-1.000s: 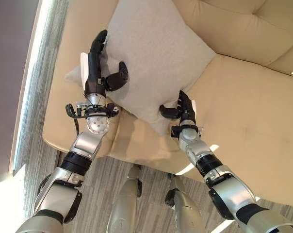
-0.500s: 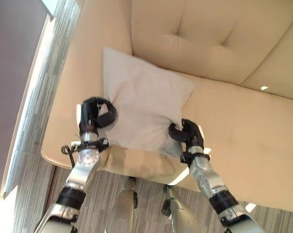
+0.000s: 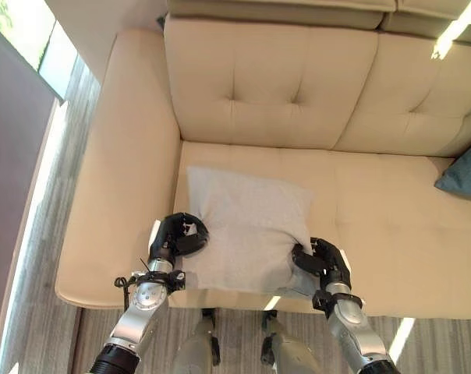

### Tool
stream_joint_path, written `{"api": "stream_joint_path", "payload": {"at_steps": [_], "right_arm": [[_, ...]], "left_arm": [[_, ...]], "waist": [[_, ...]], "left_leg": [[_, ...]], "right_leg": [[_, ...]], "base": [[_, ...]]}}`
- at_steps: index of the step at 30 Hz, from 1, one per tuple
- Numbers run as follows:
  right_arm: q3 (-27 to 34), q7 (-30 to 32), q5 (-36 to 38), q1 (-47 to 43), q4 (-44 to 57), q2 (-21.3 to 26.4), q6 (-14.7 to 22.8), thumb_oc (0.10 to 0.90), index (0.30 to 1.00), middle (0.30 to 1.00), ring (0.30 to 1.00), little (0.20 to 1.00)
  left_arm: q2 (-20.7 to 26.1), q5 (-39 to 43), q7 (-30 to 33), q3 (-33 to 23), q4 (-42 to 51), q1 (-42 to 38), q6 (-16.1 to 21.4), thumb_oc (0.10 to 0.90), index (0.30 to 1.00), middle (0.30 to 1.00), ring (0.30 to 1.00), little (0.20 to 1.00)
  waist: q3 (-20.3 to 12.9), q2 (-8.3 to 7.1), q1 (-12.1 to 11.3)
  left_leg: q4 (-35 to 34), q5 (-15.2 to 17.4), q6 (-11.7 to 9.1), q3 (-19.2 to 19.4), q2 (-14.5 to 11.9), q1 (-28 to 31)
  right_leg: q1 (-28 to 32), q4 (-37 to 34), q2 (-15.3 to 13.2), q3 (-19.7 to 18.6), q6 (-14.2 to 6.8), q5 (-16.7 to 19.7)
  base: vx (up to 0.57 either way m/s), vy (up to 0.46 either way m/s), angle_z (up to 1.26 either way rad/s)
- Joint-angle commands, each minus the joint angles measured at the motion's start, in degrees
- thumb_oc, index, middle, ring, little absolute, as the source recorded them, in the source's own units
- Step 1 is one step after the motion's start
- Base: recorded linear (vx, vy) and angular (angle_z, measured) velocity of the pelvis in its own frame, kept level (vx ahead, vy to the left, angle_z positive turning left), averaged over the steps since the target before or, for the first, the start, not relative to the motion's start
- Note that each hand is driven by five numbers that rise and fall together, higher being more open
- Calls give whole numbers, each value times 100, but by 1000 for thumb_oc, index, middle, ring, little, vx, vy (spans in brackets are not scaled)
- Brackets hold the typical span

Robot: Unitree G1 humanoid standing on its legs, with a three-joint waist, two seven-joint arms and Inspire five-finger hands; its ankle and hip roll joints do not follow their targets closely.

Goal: Pick up all the scattered cushions and arrange them neatly on the sofa.

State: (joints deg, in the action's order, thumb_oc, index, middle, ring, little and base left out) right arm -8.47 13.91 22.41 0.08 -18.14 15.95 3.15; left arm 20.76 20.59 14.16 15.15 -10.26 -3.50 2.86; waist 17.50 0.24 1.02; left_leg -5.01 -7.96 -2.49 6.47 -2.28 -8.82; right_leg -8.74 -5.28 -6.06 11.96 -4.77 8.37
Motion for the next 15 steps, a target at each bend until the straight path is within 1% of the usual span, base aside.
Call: {"api": "stream_joint_path", "payload": {"at_steps": [1,5,6,9,10,11,13,15], "right_arm": [[127,-196,-172,38,1099,-59,676,400,300,300,300,300],[232,-222,-190,190,1182,27,714,400,300,300,300,300],[331,-230,-214,268,1226,80,725,400,300,300,300,300],[403,-195,-209,290,1236,107,755,400,300,300,300,300],[432,-167,-189,270,1239,101,767,400,300,300,300,300],[476,-122,-194,244,1246,111,777,400,300,300,300,300],[553,-34,-217,172,1282,126,799,400,300,300,300,300],[573,-3,-335,139,1297,133,769,400,300,300,300,300]], "left_arm": [[-46,206,-438,256,656,42,423,400,300,300,300,300],[-62,183,-464,283,762,52,405,400,300,300,300,300],[-80,184,-499,320,771,40,383,400,300,300,300,300],[-97,218,-483,372,763,18,374,400,300,300,300,300],[-98,215,-469,395,747,-2,369,400,300,300,300,300],[-91,185,-465,425,767,-38,363,400,300,300,300,300],[-119,163,-437,469,782,-94,368,400,300,300,300,300],[-151,150,-458,478,803,-49,349,400,300,300,300,300]], "waist": [[-962,-125,141],[-960,-152,235],[-942,-180,282],[-915,-209,307],[-885,-219,310],[-854,-244,309],[-818,-288,290],[-882,-255,303]], "left_leg": [[668,1000,-109,-77,-75,94],[907,1054,-163,-80,-172,124],[1144,1094,-195,-95,-233,83],[1354,1150,-187,-149,-232,40],[1466,1187,-180,-204,-183,8],[1567,1243,-159,-342,-54,-52],[1671,1288,-118,-598,304,-306],[1470,1330,-14,-664,388,-292]], "right_leg": [[312,244,114,-40,-246,-1050],[496,204,232,-135,-159,-1146],[599,181,279,-159,-96,-1196],[685,186,282,-164,-55,-1210],[693,205,262,-166,-49,-1201],[676,228,238,-183,-45,-1181],[603,285,217,-220,-35,-1138],[493,378,265,-279,-64,-1141]], "base": [[-9,-150,-18],[-7,-109,-8],[2,-115,-8],[6,-44,-1],[0,0,0],[-34,11,1],[-47,31,2],[3,74,-6]]}}
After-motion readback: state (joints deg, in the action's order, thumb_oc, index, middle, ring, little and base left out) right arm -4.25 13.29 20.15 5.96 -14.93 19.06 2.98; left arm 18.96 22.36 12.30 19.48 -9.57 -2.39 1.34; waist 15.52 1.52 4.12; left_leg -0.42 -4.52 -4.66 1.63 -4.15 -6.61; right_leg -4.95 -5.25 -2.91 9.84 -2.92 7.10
